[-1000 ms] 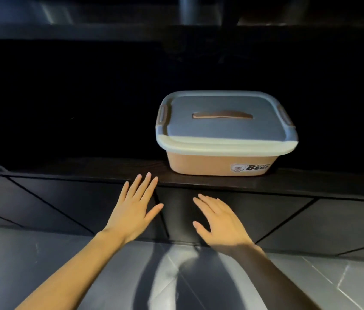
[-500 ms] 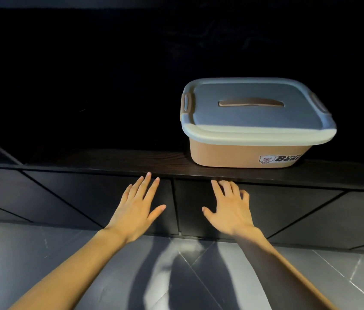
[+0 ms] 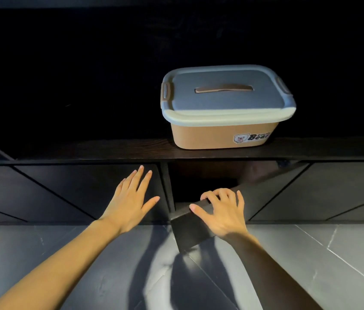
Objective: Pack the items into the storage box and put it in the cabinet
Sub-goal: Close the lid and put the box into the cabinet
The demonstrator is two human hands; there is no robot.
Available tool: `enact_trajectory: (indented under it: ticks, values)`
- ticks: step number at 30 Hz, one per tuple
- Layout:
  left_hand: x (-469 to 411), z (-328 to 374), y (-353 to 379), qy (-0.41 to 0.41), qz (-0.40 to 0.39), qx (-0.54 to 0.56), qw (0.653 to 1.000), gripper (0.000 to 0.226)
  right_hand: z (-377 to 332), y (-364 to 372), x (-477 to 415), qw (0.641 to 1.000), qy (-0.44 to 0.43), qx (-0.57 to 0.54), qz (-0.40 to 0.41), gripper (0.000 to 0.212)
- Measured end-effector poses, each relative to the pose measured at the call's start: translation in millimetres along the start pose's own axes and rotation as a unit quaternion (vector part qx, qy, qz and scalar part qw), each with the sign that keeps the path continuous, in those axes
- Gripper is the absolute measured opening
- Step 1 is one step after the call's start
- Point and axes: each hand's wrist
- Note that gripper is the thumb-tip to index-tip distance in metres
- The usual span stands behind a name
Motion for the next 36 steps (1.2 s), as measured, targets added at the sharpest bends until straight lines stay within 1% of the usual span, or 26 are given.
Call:
enact_trajectory:
  ticks: [6,9,11,13,16,21,26,27,29,31,36]
  values:
    - [10,32,-23,0.045,0.021,0.000,0.999,0.077,6,-24,64,0.996,0.067,-0.053,0.009,0.058]
    - [16,56,-30,0.066,0.028,0.006,0.997,0.076,23,-37,103,0.988,0.115,-0.096,0.030,0.060]
    - [19,65,-33,0.071,0.031,0.007,0.997,0.074,36,-42,124,0.985,0.133,-0.100,0.035,0.060]
    - [25,75,-34,0.081,0.031,0.009,0.996,0.073,50,-51,147,0.981,0.156,-0.099,0.058,0.055]
    - [31,87,-37,0.094,0.038,0.009,0.995,0.073,68,-65,169,0.971,0.188,-0.109,0.103,0.041]
    - [35,97,-46,0.101,0.052,-0.007,0.994,0.074,89,-84,184,0.966,0.244,-0.025,0.088,0.050]
    - [31,105,-59,0.101,0.062,-0.015,0.993,0.074,106,-101,185,0.957,0.276,-0.009,0.086,0.058]
    - [30,108,-62,0.098,0.063,-0.009,0.993,0.073,106,-106,182,0.956,0.277,-0.014,0.090,0.059]
    - [26,113,-68,0.090,0.065,0.008,0.994,0.073,104,-120,172,0.956,0.260,-0.069,0.118,0.063]
    - [22,118,-75,0.079,0.067,0.027,0.994,0.072,96,-136,153,0.961,0.209,-0.116,0.139,0.068]
    - [9,121,-95,0.047,0.102,0.071,0.991,0.071,65,-176,80,0.986,0.060,-0.095,0.124,0.079]
Point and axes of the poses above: each hand's wrist, its own x-axis away from the middle knuckle, its own y-axis out of the palm, z = x × y, and after that the axes turned 12 degrees about -y, right-handed
